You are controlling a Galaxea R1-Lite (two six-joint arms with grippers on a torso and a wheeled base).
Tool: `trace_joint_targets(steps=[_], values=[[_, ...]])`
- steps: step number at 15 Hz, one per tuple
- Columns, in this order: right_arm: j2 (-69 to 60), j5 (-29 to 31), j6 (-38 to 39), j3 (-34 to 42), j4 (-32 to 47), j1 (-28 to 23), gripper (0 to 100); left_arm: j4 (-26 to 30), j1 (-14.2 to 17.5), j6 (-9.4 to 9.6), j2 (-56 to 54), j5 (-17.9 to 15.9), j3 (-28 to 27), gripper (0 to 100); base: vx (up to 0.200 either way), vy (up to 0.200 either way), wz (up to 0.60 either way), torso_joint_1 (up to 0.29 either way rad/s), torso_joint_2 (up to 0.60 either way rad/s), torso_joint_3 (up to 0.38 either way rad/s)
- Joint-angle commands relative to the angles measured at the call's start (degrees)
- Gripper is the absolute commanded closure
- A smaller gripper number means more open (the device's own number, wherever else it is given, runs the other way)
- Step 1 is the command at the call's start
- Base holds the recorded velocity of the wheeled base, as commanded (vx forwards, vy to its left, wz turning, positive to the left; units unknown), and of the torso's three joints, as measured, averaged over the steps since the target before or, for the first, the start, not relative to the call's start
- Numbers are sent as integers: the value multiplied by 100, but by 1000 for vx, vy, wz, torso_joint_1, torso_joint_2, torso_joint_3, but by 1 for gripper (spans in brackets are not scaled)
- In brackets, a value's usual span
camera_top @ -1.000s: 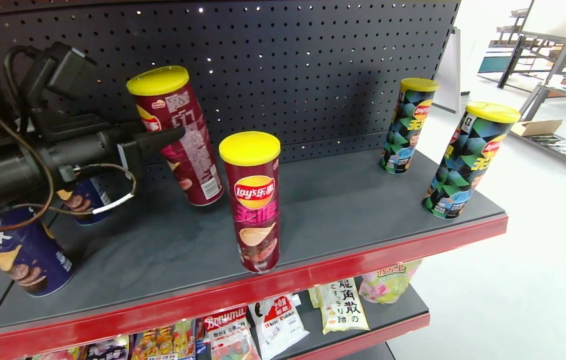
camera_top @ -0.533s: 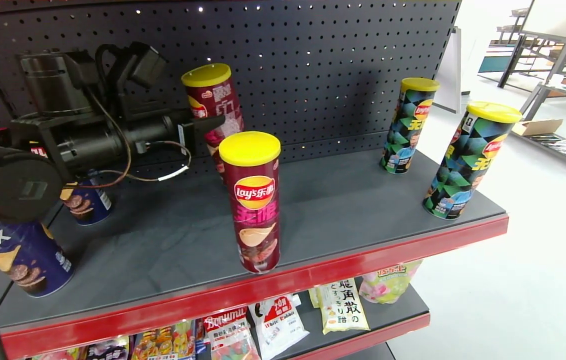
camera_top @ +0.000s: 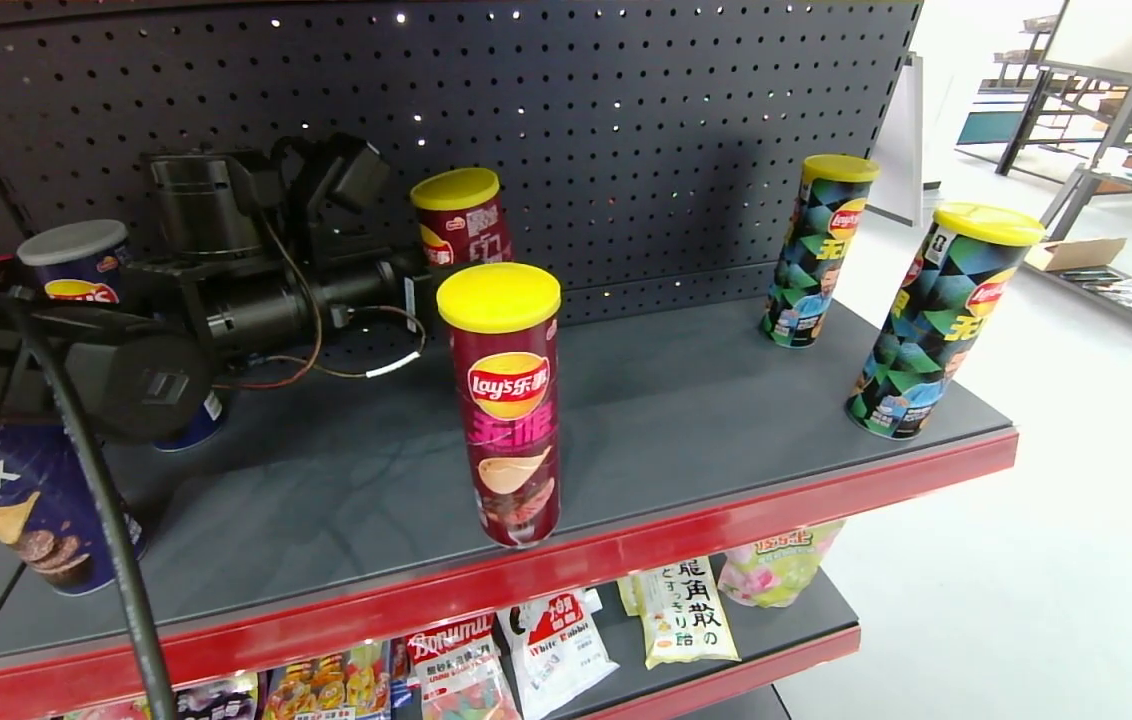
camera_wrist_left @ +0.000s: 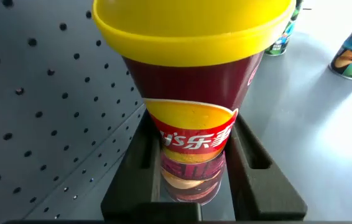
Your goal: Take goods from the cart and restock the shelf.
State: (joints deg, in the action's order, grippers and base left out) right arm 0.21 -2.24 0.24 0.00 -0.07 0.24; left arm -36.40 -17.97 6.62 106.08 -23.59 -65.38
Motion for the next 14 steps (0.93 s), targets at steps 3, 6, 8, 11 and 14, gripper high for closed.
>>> trace_joint_targets(steps=[3, 6, 8, 11, 14], values=[[-3, -4, 2, 0, -1, 2, 0, -7, -58, 15, 79, -5, -10, 100, 0, 0, 0, 0, 0, 0], [-3, -4, 2, 0, -1, 2, 0, -25, -75, 24, 167, -14, -10, 100, 0, 0, 0, 0, 0, 0], [-3, -4, 2, 0, -1, 2, 0, -16, -75, 32, 194, -14, -10, 100, 0, 0, 0, 0, 0, 0], [-3, -4, 2, 0, -1, 2, 0, -16, -110, 111, 229, -14, 8, 100, 0, 0, 0, 0, 0, 0], [-3, -4, 2, 0, -1, 2, 0, 1, -128, 366, 237, -14, 34, 0, 0, 0, 0, 0, 0, 0]])
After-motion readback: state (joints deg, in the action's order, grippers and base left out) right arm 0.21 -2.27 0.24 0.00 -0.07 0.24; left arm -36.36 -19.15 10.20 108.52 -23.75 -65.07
